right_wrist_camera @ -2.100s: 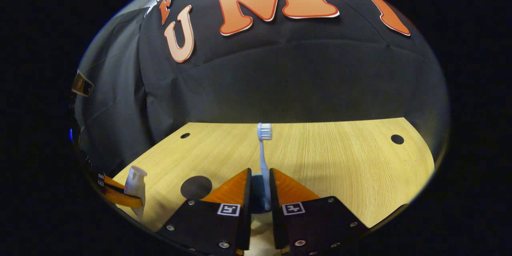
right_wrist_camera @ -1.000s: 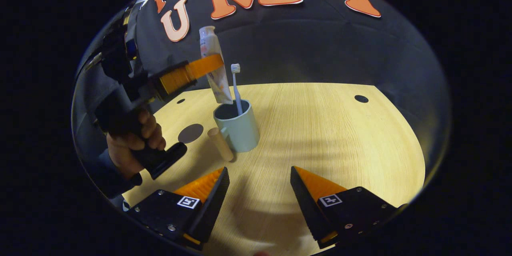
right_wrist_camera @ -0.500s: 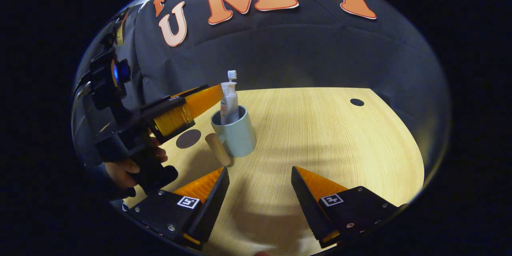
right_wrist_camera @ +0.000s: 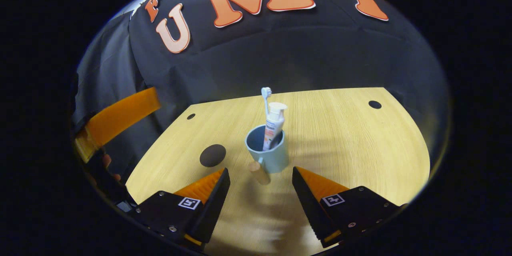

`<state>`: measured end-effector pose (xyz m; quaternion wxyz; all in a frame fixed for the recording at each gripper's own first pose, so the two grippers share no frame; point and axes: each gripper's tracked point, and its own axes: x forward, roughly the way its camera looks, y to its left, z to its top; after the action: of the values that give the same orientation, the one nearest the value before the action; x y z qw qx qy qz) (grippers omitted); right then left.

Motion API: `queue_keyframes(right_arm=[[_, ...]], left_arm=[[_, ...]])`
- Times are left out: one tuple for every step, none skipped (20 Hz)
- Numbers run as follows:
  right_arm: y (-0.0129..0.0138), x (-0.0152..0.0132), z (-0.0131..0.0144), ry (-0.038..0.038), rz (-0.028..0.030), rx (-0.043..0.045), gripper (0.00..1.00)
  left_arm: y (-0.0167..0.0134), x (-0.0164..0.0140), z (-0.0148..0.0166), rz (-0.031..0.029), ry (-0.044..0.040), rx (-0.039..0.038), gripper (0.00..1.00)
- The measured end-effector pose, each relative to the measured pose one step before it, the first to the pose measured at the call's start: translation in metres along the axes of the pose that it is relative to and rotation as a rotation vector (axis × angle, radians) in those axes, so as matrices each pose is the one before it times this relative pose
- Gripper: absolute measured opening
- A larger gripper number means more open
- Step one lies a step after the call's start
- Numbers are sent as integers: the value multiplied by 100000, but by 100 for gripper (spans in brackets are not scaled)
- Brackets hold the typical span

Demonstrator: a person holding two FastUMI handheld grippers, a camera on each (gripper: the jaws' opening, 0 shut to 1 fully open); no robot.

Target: Put the toothbrush and toothpaste on the desktop into the cup, then pick up the cup and place it on the coaster on the desktop.

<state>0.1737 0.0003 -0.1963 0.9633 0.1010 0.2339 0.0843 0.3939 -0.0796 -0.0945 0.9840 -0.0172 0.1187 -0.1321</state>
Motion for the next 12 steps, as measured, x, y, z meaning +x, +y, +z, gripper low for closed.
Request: queue_keyframes(right_arm=[[357, 76, 585, 364, -1199, -1518, 94], [300, 340, 384, 1126, -1434, -1450, 94], [226, 262, 16, 1434, -870, -455, 93], [594, 561, -398, 4260, -1143, 970, 92], [227, 414, -425, 2582, -1044, 544, 91], [205, 752, -517, 4694, -2447, 422, 89], [163, 521, -168, 2520, -950, 24, 89], [126, 840, -204, 2671, -1177, 359, 88], [55, 882, -108, 2424, -1083, 575, 88], [-43, 913, -126, 3153, -1490, 144, 87], [-213, 636, -189, 2590, -1924, -412, 86], [-169, 971, -80, 3046, -2280, -248, 83]], left_arm=[[931, -1320, 584, 1663, 1149, -820, 97], [802, -1020, 364, 1813, 714, -835, 97], [1070, -1432, 299, 1662, 2099, -1498, 98], [1193, -1467, 188, 2410, 1800, -503, 98], [1336, -1204, 84, 2786, 1512, 608, 98], [2128, -1618, -266, 4461, 2603, 677, 98], [1413, -1116, -679, 2767, 2472, -550, 97], [1083, -835, -824, 2102, 1730, -1511, 98], [1325, -721, -659, 2681, 1976, -1079, 97], [957, -413, -808, 2409, 2388, -44, 99], [1004, -508, -795, 2296, 1803, -193, 98], [288, -44, -445, 880, 1003, -763, 98]])
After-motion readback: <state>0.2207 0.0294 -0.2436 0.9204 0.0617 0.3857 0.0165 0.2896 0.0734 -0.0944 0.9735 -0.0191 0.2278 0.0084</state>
